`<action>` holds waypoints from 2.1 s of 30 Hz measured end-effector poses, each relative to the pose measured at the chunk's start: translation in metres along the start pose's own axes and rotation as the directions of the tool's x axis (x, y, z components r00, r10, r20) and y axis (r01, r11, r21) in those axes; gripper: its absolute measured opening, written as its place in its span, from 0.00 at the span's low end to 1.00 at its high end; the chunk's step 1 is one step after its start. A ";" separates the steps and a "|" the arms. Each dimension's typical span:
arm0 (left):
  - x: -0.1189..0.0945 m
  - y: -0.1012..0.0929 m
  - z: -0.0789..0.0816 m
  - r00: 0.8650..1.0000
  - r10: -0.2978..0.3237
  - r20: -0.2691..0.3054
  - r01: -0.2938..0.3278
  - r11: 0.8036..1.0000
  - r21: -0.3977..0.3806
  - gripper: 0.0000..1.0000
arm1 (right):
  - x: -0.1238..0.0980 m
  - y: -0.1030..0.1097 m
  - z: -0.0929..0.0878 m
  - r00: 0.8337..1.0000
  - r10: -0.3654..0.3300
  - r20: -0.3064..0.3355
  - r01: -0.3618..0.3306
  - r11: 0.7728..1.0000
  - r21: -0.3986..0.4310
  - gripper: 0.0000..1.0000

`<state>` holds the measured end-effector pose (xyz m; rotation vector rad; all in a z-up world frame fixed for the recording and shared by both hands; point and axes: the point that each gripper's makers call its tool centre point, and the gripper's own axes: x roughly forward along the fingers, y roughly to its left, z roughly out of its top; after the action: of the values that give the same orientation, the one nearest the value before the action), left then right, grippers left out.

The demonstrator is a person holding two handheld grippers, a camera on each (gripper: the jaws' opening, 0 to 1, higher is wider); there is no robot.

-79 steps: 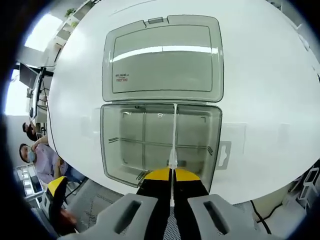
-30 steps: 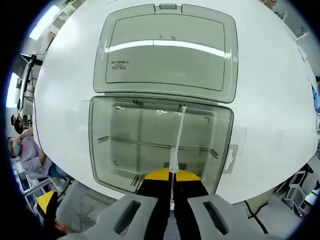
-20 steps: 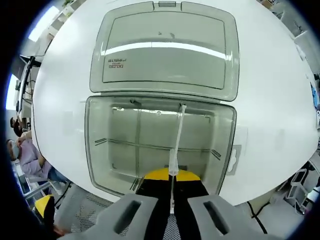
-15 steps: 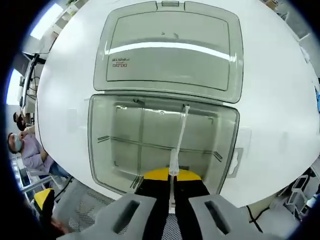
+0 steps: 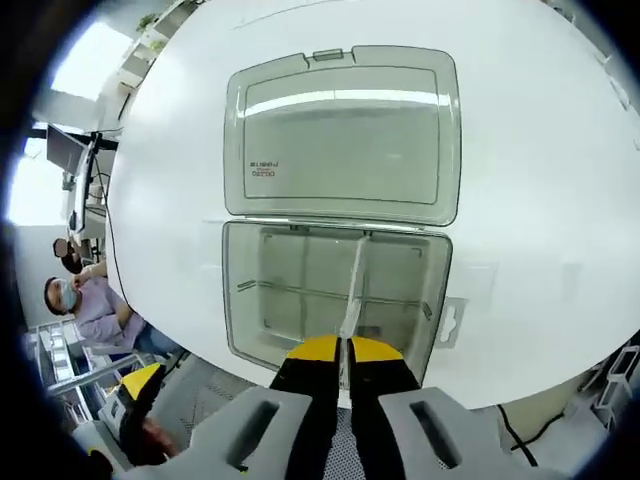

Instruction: Insert the divider into the dual guide fixture by aligning both edges with the guide slots and pushing it downward to the bottom, including one-sided entry, uneven engagement, binding, and posture correction.

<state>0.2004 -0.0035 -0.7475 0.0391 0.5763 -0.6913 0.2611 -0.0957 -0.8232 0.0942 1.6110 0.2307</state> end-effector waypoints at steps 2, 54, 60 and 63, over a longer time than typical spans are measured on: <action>0.001 0.000 0.000 1.000 -0.003 -0.002 0.003 1.000 0.003 0.56 | 0.001 -0.002 -0.001 1.000 0.011 -0.002 -0.011 1.000 0.009 0.00; 0.008 -0.003 -0.017 0.992 -0.036 -0.120 0.038 0.999 0.015 0.57 | -0.017 0.015 -0.017 0.977 0.209 0.035 -0.198 0.958 -0.206 0.06; 0.014 -0.004 -0.020 0.990 -0.039 -0.136 0.039 0.999 -0.003 0.57 | -0.017 0.019 -0.017 0.977 0.212 0.017 -0.202 0.949 -0.243 0.07; 0.017 -0.005 -0.020 0.989 -0.042 -0.142 0.042 0.999 -0.003 0.57 | -0.016 0.020 -0.016 0.978 0.208 0.007 -0.199 0.944 -0.262 0.07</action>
<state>0.1982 -0.0127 -0.7728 0.0767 0.7160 -0.7335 0.2442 -0.0805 -0.8028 0.0617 1.5230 0.5966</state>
